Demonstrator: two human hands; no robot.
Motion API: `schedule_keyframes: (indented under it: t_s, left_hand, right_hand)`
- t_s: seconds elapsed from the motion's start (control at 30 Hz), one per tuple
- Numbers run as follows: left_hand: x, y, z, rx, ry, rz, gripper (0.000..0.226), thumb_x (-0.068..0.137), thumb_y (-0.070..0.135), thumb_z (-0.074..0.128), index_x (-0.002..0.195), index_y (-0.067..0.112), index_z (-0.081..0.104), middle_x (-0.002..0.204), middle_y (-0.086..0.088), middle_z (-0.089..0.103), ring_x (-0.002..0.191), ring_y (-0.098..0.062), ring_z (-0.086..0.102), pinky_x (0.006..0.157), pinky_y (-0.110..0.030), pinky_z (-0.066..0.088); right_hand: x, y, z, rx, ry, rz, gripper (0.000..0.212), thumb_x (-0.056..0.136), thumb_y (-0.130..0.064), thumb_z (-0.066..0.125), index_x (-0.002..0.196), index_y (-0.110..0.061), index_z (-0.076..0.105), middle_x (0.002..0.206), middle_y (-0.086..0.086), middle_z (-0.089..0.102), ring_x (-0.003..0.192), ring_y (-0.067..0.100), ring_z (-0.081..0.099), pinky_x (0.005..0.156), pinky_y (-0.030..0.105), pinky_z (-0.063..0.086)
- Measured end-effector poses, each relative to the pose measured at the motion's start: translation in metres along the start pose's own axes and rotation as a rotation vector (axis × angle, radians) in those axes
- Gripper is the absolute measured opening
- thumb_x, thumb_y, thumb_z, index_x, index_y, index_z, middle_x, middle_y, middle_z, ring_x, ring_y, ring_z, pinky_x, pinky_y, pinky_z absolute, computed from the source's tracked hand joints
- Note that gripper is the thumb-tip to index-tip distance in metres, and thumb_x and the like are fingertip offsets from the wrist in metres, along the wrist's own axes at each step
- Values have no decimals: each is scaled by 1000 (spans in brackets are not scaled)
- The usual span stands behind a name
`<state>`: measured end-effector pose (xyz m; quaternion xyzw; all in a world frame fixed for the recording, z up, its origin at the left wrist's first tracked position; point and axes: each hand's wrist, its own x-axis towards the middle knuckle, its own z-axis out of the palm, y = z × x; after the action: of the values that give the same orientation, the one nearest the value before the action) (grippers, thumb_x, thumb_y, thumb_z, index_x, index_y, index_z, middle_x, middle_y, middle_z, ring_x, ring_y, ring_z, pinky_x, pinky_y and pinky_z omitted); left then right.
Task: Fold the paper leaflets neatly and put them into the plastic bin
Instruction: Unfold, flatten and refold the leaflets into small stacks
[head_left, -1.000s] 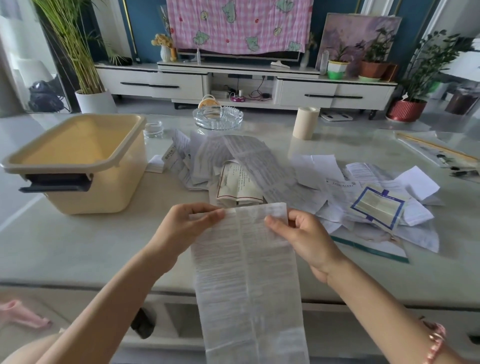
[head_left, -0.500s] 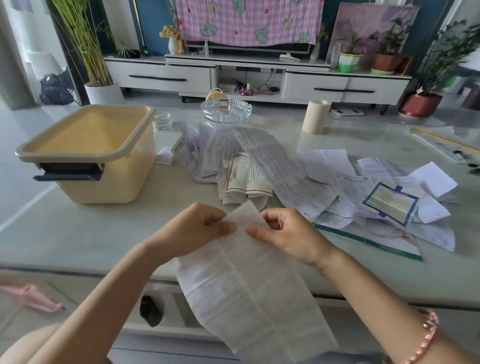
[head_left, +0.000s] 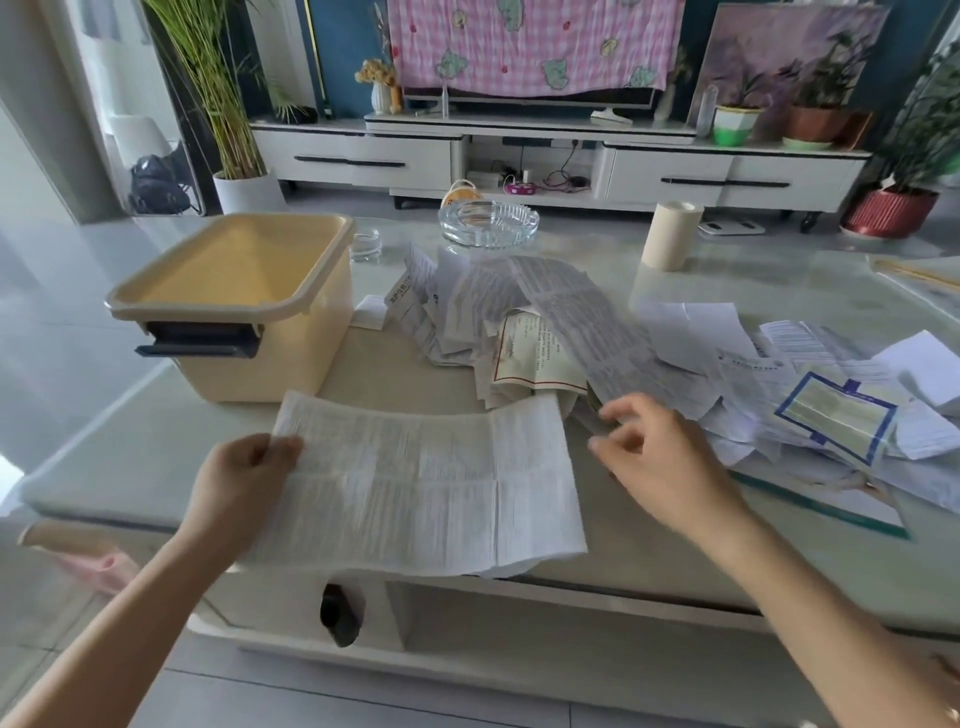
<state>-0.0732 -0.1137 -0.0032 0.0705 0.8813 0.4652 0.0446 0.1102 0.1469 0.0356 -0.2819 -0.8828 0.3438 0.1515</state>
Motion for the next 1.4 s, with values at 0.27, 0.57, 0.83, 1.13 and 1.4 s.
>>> schedule_keyframes:
  t_s: [0.27, 0.57, 0.83, 1.13, 1.4]
  left_hand:
    - [6, -9, 8, 91, 88, 78, 39, 95, 21, 49, 76, -13, 53, 63, -19, 50, 57, -24, 42, 54, -32, 28]
    - [13, -13, -1, 125, 133, 51, 33, 95, 18, 50, 81, -9, 62, 70, -18, 56, 67, -31, 49, 63, -35, 36]
    - [14, -12, -3, 120, 92, 26, 28, 95, 20, 48, 80, 0, 60, 71, -16, 52, 63, -25, 43, 52, -28, 30]
    - [10, -13, -3, 141, 103, 57, 38, 95, 19, 48, 81, -14, 60, 68, -18, 52, 57, -23, 38, 50, -28, 28]
    - [4, -12, -3, 144, 112, 91, 38, 96, 16, 47, 74, -14, 55, 60, -13, 47, 54, -23, 36, 50, -29, 28]
  right_hand:
    - [-38, -80, 95, -174, -33, -732, 32, 90, -6, 50, 121, -5, 58, 118, 11, 63, 112, 22, 56, 100, 25, 36]
    - [-60, -61, 95, 56, 154, -659, 51, 87, -22, 49, 136, -14, 42, 144, 5, 40, 138, 16, 29, 116, 26, 17]
    - [-83, -14, 101, 376, 291, -65, 78, 72, -20, 63, 140, -22, 24, 139, -4, 34, 130, 5, 31, 113, 32, 27]
    - [-67, -23, 111, 236, 500, 30, 62, 73, -5, 73, 129, -10, 44, 104, 5, 58, 92, 27, 57, 86, 49, 47]
    - [-57, -11, 97, -51, 547, -7, 47, 56, 15, 64, 96, -9, 61, 71, -1, 51, 57, 24, 50, 52, 28, 38]
